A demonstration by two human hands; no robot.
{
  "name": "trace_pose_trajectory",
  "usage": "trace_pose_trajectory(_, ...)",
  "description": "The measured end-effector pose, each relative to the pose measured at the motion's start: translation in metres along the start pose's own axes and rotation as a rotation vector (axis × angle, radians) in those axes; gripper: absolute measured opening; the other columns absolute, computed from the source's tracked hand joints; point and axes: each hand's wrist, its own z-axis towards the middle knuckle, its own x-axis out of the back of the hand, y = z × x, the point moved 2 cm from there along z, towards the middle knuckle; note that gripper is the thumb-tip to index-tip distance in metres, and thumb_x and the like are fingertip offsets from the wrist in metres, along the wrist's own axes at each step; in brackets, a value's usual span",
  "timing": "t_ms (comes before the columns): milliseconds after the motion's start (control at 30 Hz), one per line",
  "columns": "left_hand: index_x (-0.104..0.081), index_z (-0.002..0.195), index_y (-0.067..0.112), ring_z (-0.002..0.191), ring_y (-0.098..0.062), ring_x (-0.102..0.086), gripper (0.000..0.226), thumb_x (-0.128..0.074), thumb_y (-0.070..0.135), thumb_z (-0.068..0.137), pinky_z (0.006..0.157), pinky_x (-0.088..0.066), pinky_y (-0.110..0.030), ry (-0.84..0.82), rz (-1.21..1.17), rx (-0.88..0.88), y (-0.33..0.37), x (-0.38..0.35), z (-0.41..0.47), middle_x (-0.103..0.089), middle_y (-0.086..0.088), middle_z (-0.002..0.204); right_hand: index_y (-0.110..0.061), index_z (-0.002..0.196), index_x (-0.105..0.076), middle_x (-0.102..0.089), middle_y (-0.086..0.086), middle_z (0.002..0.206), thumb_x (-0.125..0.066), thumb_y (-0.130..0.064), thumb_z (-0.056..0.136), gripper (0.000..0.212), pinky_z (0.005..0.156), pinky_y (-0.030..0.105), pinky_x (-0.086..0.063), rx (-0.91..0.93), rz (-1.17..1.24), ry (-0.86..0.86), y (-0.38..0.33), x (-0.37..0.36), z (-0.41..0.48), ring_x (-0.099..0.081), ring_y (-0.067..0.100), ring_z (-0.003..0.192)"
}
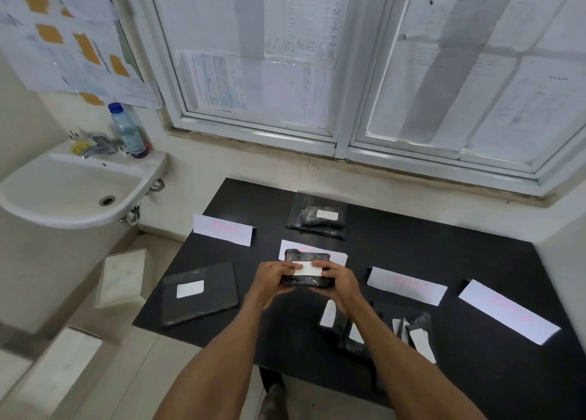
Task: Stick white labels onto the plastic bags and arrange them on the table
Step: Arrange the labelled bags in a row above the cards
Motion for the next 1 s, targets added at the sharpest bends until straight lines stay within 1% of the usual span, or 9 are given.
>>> trace_pose_trajectory(133, -0.075, 0.089, 0.000, 0.102, -0.032, -0.060, 0.027, -0.051, -0.008, 0.084, 0.085, -0.057, -0.048, 0.043, 0.051, -0.022, -0.003, 0.006, -0.003, -0.065, -0.020, 0.111, -0.003, 0.097, -0.071, -0.058, 0.015, 0.117, -0.041, 0.007, 0.087, 0.033, 0.078, 0.045, -0.057, -0.013, -0.024, 0.008, 0.007, -0.007, 0.004, -0.057, 0.034, 0.105)
trace_pose_trajectory(267, -0.073, 0.099, 0.006, 0.091, -0.027, -0.061, 0.030, -0.049, -0.006, 0.085, 0.078, -0.056, -0.043, 0.105, 0.067, -0.026, -0.004, 0.018, -0.005, -0.065, -0.017, 0.105, -0.017, 0.103, -0.070, -0.056, 0.010, 0.119, -0.042, 0.007, 0.087, 0.040, 0.071, 0.039, -0.058, 0.001, -0.170, 0.020, 0.006, -0.018, 0.008, -0.058, 0.028, 0.103)
trace_pose_trajectory(400, -0.072, 0.104, 0.008, 0.097, -0.028, -0.061, 0.032, -0.049, -0.005, 0.086, 0.083, -0.057, -0.048, 0.121, 0.112, -0.057, 0.003, 0.035, 0.004, -0.065, -0.010, 0.105, -0.028, 0.135, -0.046, -0.051, 0.007, 0.126, -0.046, 0.007, 0.090, 0.057, 0.075, 0.041, -0.059, -0.008, -0.247, 0.005, 0.004, -0.033, 0.023, -0.056, 0.030, 0.109)
trace_pose_trajectory(533, -0.068, 0.117, 0.013, 0.098, -0.026, -0.061, 0.042, -0.047, -0.006, 0.087, 0.086, -0.056, -0.048, 0.117, 0.138, -0.076, 0.029, 0.058, 0.033, -0.063, -0.012, 0.112, -0.026, 0.141, -0.038, -0.046, 0.007, 0.135, -0.046, 0.006, 0.092, 0.059, 0.079, 0.042, -0.057, -0.002, -0.263, -0.020, -0.008, -0.060, 0.056, -0.054, 0.030, 0.115)
trace_pose_trajectory(600, -0.057, 0.132, 0.025, 0.103, -0.029, -0.061, 0.058, -0.046, -0.008, 0.085, 0.085, -0.057, -0.047, 0.109, 0.152, -0.070, 0.047, 0.071, 0.054, -0.061, -0.013, 0.117, -0.025, 0.146, -0.029, -0.044, 0.005, 0.139, -0.047, 0.007, 0.092, 0.065, 0.080, 0.040, -0.057, 0.012, -0.283, -0.016, -0.017, -0.075, 0.073, -0.054, 0.026, 0.112)
trace_pose_trajectory(667, -0.044, 0.140, 0.033, 0.100, -0.029, -0.062, 0.072, -0.045, -0.011, 0.083, 0.082, -0.058, -0.045, 0.125, 0.156, -0.047, 0.071, 0.084, 0.081, -0.061, -0.015, 0.112, -0.021, 0.149, -0.022, -0.045, 0.008, 0.138, -0.048, 0.008, 0.092, 0.069, 0.078, 0.036, -0.055, 0.027, -0.277, 0.007, -0.029, -0.092, 0.099, -0.056, 0.022, 0.106)
trace_pose_trajectory(767, -0.041, 0.141, 0.025, 0.089, -0.026, -0.060, 0.071, -0.043, -0.013, 0.081, 0.073, -0.056, -0.038, 0.156, 0.191, -0.007, 0.112, 0.105, 0.130, -0.060, -0.016, 0.109, -0.018, 0.136, -0.035, -0.056, 0.011, 0.122, -0.048, 0.007, 0.093, 0.052, 0.081, 0.035, -0.054, 0.035, -0.300, 0.024, -0.052, -0.125, 0.148, -0.059, 0.021, 0.099)
trace_pose_trajectory(900, -0.059, 0.119, 0.011, 0.090, -0.027, -0.061, 0.046, -0.045, -0.010, 0.081, 0.066, -0.053, -0.032, 0.178, 0.225, 0.051, 0.155, 0.134, 0.204, -0.063, -0.018, 0.112, -0.014, 0.117, -0.061, -0.068, 0.008, 0.112, -0.059, -0.001, 0.087, 0.032, 0.094, 0.047, -0.052, 0.091, -0.537, 0.093, -0.069, -0.164, 0.232, -0.065, 0.025, 0.103)
trace_pose_trajectory(1000, -0.061, 0.113, 0.011, 0.081, -0.021, -0.059, 0.034, -0.045, -0.004, 0.086, 0.059, -0.046, -0.026, 0.188, 0.214, 0.099, 0.171, 0.151, 0.249, -0.063, -0.014, 0.104, -0.012, 0.105, -0.071, -0.073, 0.006, 0.099, -0.067, -0.011, 0.083, 0.022, 0.089, 0.044, -0.054, 0.070, -0.609, 0.212, -0.068, -0.182, 0.283, -0.068, 0.023, 0.095)
